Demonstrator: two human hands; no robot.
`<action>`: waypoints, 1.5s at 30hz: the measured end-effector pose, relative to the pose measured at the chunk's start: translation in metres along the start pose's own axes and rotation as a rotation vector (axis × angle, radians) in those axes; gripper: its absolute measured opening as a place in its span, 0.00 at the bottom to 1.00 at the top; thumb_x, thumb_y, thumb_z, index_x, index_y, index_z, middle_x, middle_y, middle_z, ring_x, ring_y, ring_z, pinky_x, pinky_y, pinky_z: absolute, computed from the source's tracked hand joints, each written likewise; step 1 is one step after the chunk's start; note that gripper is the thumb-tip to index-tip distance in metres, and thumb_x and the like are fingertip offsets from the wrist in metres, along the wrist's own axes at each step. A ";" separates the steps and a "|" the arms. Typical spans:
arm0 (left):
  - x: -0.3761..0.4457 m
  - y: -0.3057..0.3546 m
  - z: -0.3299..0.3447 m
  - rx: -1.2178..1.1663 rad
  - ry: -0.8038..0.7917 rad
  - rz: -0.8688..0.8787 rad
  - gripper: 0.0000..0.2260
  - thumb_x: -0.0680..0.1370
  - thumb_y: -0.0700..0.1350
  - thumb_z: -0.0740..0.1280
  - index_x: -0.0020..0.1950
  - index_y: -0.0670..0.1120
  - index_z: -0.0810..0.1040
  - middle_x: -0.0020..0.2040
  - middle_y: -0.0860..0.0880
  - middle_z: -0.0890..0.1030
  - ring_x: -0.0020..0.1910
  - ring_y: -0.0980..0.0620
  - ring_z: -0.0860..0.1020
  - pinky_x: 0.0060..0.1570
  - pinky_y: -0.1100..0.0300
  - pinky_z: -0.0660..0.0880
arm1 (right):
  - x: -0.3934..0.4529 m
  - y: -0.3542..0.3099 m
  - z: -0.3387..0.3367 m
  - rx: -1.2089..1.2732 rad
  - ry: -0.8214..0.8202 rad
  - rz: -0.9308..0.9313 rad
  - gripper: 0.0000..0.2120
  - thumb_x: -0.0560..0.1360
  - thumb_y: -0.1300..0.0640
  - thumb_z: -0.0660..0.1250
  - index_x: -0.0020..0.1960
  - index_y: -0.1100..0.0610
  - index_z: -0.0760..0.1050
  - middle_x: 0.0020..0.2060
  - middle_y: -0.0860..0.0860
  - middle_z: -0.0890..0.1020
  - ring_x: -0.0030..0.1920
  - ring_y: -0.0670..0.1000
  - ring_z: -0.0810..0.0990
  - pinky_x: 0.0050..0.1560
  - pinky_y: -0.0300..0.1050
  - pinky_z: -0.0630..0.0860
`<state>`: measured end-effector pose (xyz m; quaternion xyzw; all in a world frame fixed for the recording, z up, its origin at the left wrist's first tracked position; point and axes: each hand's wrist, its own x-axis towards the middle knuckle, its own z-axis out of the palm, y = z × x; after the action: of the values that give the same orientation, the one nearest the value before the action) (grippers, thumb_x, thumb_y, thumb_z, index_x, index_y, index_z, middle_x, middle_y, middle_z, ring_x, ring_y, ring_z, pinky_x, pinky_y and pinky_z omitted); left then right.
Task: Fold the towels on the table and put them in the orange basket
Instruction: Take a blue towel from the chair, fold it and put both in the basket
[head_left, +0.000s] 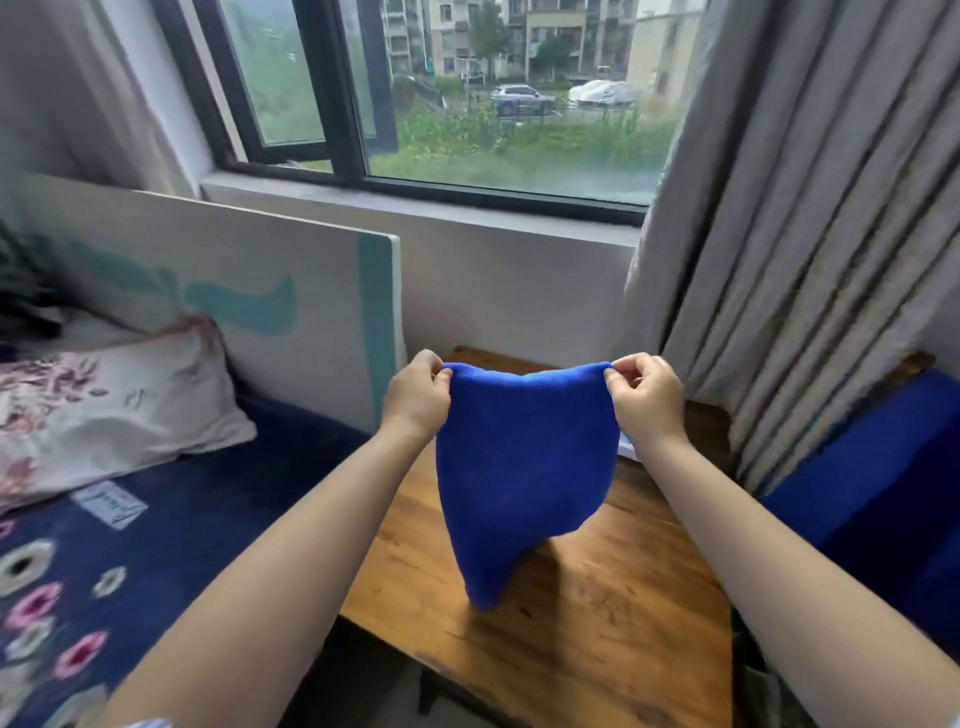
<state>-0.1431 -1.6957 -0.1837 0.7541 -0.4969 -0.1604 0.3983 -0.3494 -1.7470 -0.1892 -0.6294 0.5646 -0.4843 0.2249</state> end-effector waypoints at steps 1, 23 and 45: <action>0.005 -0.005 -0.001 0.025 0.008 -0.006 0.05 0.80 0.42 0.56 0.46 0.44 0.70 0.43 0.46 0.74 0.44 0.46 0.71 0.46 0.56 0.69 | 0.003 0.000 0.009 -0.006 -0.025 -0.006 0.06 0.74 0.65 0.62 0.46 0.67 0.77 0.41 0.55 0.73 0.44 0.54 0.73 0.41 0.35 0.63; 0.041 -0.176 0.175 0.902 -1.056 0.113 0.12 0.79 0.38 0.54 0.58 0.43 0.73 0.59 0.43 0.76 0.59 0.43 0.74 0.53 0.51 0.69 | -0.043 0.197 0.157 -0.388 -0.508 0.484 0.08 0.74 0.64 0.63 0.49 0.67 0.78 0.49 0.63 0.78 0.53 0.60 0.75 0.50 0.44 0.64; 0.054 -0.217 0.192 0.231 -0.660 -0.320 0.15 0.70 0.37 0.62 0.29 0.47 0.57 0.29 0.48 0.69 0.37 0.42 0.68 0.30 0.56 0.59 | -0.100 0.214 0.178 -0.625 -0.504 0.729 0.15 0.73 0.66 0.60 0.58 0.67 0.73 0.53 0.64 0.74 0.55 0.62 0.74 0.54 0.48 0.69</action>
<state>-0.1066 -1.7867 -0.4614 0.7698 -0.4892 -0.3979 0.0993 -0.2905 -1.7574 -0.4784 -0.5262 0.7920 -0.0182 0.3090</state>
